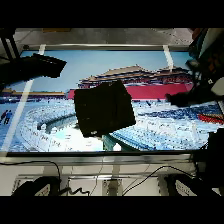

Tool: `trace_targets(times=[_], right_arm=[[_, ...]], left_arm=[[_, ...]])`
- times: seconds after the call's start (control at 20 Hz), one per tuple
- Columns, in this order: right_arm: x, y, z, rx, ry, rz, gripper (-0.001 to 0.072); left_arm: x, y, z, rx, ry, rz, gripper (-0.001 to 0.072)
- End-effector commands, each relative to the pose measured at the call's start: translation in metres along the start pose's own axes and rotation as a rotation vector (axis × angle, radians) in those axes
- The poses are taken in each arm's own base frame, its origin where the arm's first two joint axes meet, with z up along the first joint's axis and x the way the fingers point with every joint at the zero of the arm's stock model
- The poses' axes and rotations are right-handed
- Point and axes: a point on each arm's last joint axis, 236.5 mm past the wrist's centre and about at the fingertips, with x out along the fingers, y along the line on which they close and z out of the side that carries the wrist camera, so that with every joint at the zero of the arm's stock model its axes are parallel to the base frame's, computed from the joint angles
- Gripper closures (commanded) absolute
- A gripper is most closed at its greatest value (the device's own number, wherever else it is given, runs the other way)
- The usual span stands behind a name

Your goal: Fold the clothes and pants, and hang the long-sleeved shirts on hangers.

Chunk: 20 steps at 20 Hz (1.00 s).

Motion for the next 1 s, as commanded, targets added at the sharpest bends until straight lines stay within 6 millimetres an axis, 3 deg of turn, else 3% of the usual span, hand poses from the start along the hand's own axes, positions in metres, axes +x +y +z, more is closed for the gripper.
trace_targets(times=[0.0,0.05,0.15,0.2,0.25,0.3,0.4,0.7,0.95], right_arm=[[0.064,0.052,-0.075,0.001,0.192,0.261,0.0674],[0.081,0.072,-0.083,0.064,0.178,0.35,0.0673],[0.108,0.089,-0.082,0.231,0.104,0.43,0.0642],[0.117,0.089,-0.078,0.294,0.065,0.438,0.0526],[0.124,0.087,-0.072,0.378,0.023,0.437,0.0298],[0.129,0.083,-0.065,0.464,-0.008,0.43,0.0217],[0.137,0.075,-0.055,0.619,-0.029,0.419,0.0219],[0.179,0.082,-0.042,0.956,0.036,0.52,0.0219],[0.205,0.102,-0.043,0.982,0.145,0.552,0.0268]], left_arm=[[0.0,-0.002,0.0,-0.015,-0.002,-0.01,0.0348],[0.0,-0.002,0.0,-0.014,-0.002,-0.01,0.0347],[0.0,-0.002,0.0,-0.014,-0.002,-0.01,0.0347],[0.0,-0.002,0.0,-0.014,-0.001,-0.01,0.0345],[0.0,-0.002,0.0,-0.014,-0.001,-0.01,0.0345],[0.0,-0.002,0.0,-0.014,-0.001,-0.01,0.0346],[0.001,-0.002,0.0,-0.015,-0.001,-0.01,0.0346],[0.001,-0.002,0.0,-0.015,-0.001,-0.01,0.0346],[0.001,-0.002,0.0,-0.014,-0.001,-0.009,0.0346]])
